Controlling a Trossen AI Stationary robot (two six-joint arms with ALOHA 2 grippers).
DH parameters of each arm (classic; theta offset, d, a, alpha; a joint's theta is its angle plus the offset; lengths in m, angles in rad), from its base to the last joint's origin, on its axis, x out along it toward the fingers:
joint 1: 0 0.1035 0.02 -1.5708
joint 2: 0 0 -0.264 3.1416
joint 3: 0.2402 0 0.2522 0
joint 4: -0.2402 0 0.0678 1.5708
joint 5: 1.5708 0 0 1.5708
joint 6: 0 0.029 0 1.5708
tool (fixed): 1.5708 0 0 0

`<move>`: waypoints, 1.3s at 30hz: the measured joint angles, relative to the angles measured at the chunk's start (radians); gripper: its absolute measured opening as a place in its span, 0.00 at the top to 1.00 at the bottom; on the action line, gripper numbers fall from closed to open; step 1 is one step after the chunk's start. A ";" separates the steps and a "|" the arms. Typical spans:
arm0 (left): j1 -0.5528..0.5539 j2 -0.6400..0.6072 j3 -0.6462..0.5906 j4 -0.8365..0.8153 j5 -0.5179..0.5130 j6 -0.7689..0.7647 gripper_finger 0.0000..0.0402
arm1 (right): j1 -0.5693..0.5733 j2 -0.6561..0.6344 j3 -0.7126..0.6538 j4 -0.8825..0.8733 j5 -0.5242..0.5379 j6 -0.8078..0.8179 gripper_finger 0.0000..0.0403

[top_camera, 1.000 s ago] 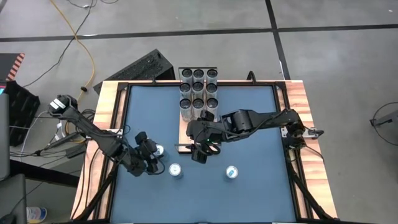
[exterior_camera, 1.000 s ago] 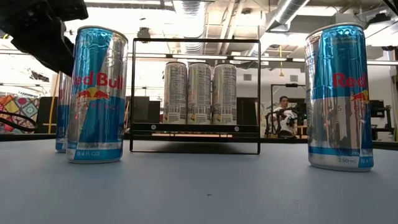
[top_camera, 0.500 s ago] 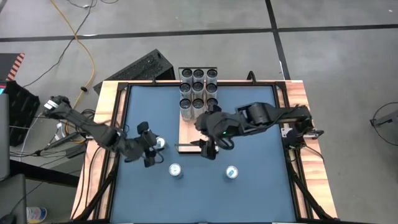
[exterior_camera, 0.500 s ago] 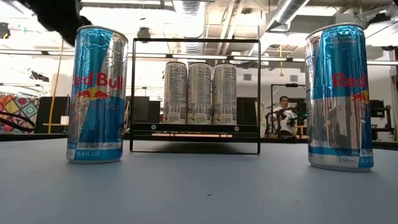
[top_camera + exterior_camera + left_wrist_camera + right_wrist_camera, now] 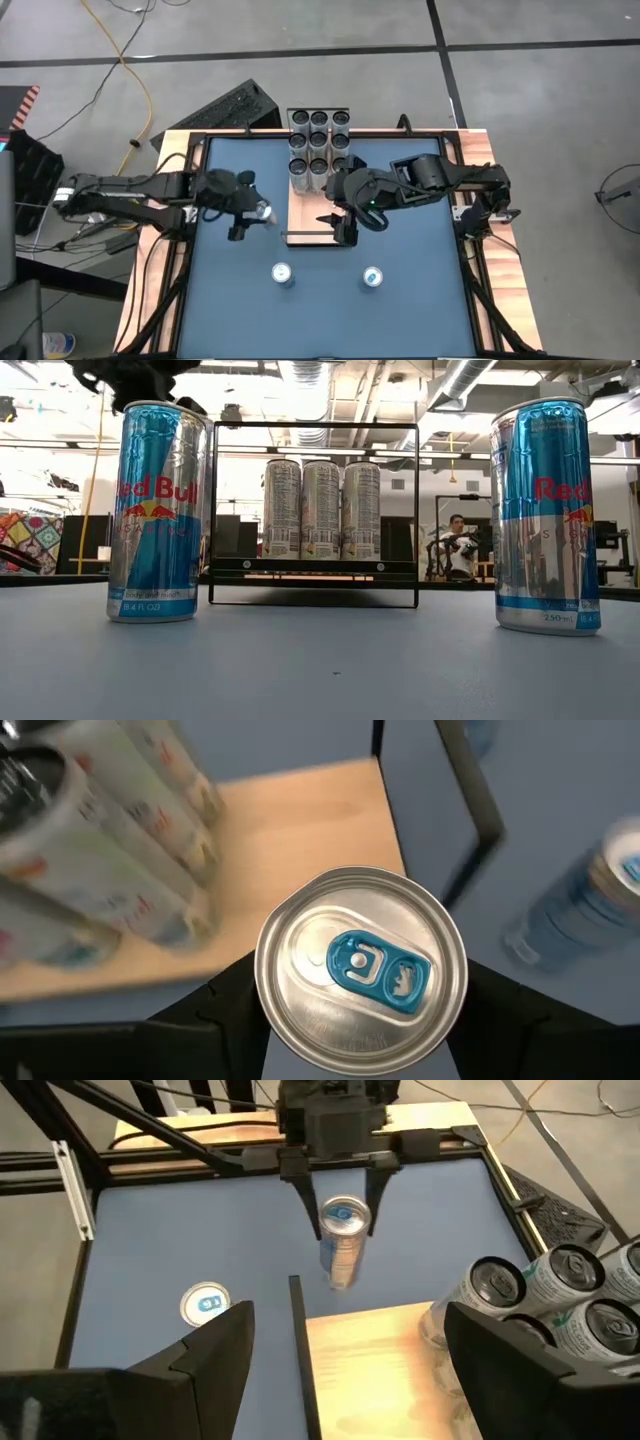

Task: Place canned beverage on shelf
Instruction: Put the left blue soda can on the shelf

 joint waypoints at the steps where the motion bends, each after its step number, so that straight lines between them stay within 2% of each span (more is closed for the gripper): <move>1: 0.028 0.003 0.000 0.019 0.034 0.022 0.47 | -0.004 0.000 0.000 -0.002 0.000 -0.001 0.23; 6: 0.129 0.056 0.001 0.133 0.207 0.104 0.47 | -0.010 0.000 0.000 -0.022 0.000 -0.019 0.23; 9: 0.159 0.105 0.001 0.205 0.255 0.148 0.47 | -0.017 0.000 0.000 -0.037 -0.001 -0.020 0.23; 19: 0.202 0.260 0.001 0.270 0.265 0.224 0.47 | -0.026 0.000 0.000 -0.072 -0.002 -0.018 0.23; 25: 0.202 0.278 0.002 0.309 0.252 0.218 0.47 | -0.031 0.000 0.000 -0.089 -0.001 -0.018 0.23; 30: 0.202 0.279 0.048 0.270 0.237 0.204 0.47 | -0.035 0.000 0.000 -0.088 -0.002 -0.018 0.23; 32: 0.202 0.279 0.064 0.271 0.235 0.188 0.43 | -0.036 0.000 0.000 -0.088 -0.002 -0.018 0.23; 36: 0.201 0.278 0.081 0.273 0.196 0.177 0.28 | -0.038 0.001 0.000 -0.088 -0.002 -0.018 0.23; 39: 0.202 0.278 0.081 0.262 0.196 0.177 0.25 | -0.037 0.001 0.000 -0.088 -0.002 -0.018 0.23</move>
